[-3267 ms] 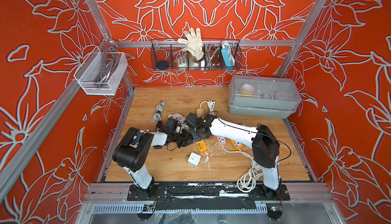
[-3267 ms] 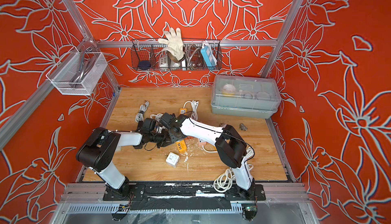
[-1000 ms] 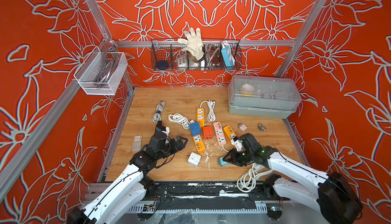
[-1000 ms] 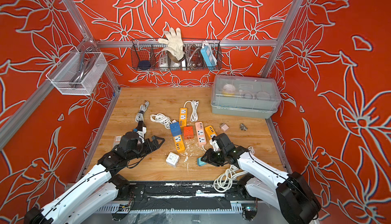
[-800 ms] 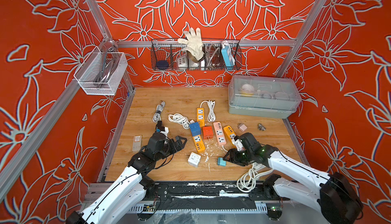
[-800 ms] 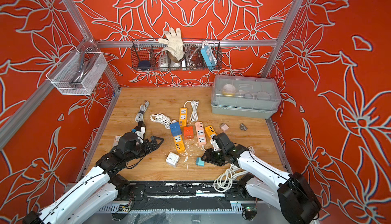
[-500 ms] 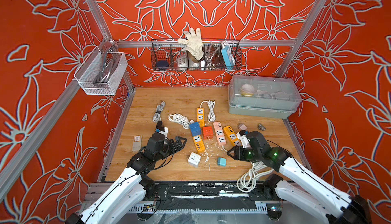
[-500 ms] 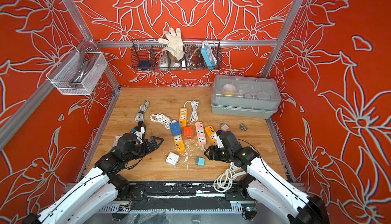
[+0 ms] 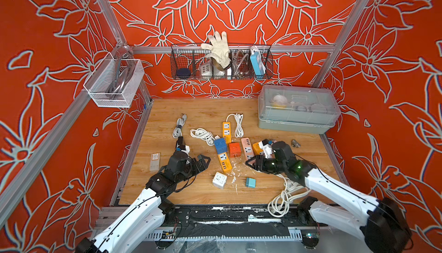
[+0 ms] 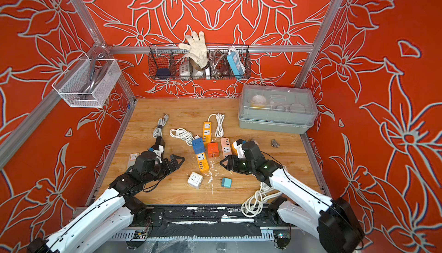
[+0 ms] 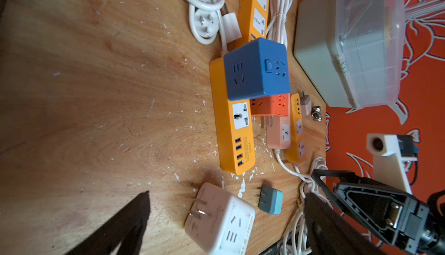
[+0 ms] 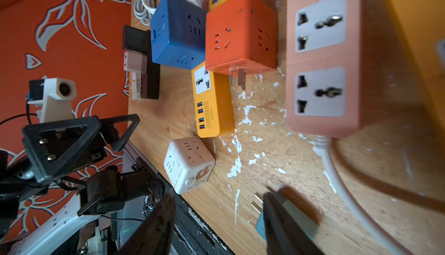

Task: Pull the plug off the socket
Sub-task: Remove the plug from the socket.

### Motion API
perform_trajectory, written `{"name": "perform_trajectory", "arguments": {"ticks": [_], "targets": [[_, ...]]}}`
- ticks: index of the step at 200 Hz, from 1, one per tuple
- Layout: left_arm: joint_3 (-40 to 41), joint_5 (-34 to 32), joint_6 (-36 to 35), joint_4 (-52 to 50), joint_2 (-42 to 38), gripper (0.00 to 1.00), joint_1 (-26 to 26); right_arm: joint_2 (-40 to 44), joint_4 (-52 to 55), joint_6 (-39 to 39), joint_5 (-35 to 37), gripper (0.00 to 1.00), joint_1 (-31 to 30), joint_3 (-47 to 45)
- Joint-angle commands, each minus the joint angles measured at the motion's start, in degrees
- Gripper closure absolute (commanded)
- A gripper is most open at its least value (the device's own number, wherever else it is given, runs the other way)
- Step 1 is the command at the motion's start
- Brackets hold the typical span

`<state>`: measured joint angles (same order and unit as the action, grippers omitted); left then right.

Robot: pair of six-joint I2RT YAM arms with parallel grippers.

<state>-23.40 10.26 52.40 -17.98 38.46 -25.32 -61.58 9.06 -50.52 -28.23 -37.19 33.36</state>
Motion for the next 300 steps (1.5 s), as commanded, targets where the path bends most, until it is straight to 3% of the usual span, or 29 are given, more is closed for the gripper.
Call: {"name": "perform_trajectory", "arguments": {"ticks": [1, 61, 99, 157, 209, 235, 280, 300], "targets": [[0.3, -1.5, 0.6, -1.0, 0.4, 0.02, 0.5, -6.6, 1.2, 5.4, 0.2, 0.39, -3.0, 9.0], [0.2, -4.4, -0.1, -5.2, -1.1, 0.02, 1.7, -30.4, 25.1, 18.0, 15.1, 0.33, -10.1, 37.2], [-0.6, -6.1, -1.7, -8.1, -3.1, 0.02, 2.8, -41.3, 34.8, 19.2, 29.5, 0.24, -12.9, 51.5], [-2.1, -7.2, -4.2, -10.2, -4.5, 0.02, 3.3, -51.5, 35.6, 20.7, 28.8, 0.18, -15.0, 64.5], [-2.5, -7.2, -5.0, -10.7, -4.6, 0.02, 3.4, -60.8, 43.8, 16.4, 36.5, 0.16, -16.0, 74.6], [-2.5, -7.2, -5.2, -10.4, -4.5, 0.02, 3.5, -67.3, 53.6, 14.0, 42.4, 0.13, -17.0, 83.3], [-2.4, -6.6, -5.4, -9.7, -4.3, 0.02, 3.6, -70.5, 56.5, 16.4, 43.0, 0.23, -18.0, 88.4], [-1.4, -4.4, -4.6, -7.2, -3.8, 0.02, 3.6, -69.9, 56.1, 17.1, 42.9, 0.35, -18.0, 88.0]]}}
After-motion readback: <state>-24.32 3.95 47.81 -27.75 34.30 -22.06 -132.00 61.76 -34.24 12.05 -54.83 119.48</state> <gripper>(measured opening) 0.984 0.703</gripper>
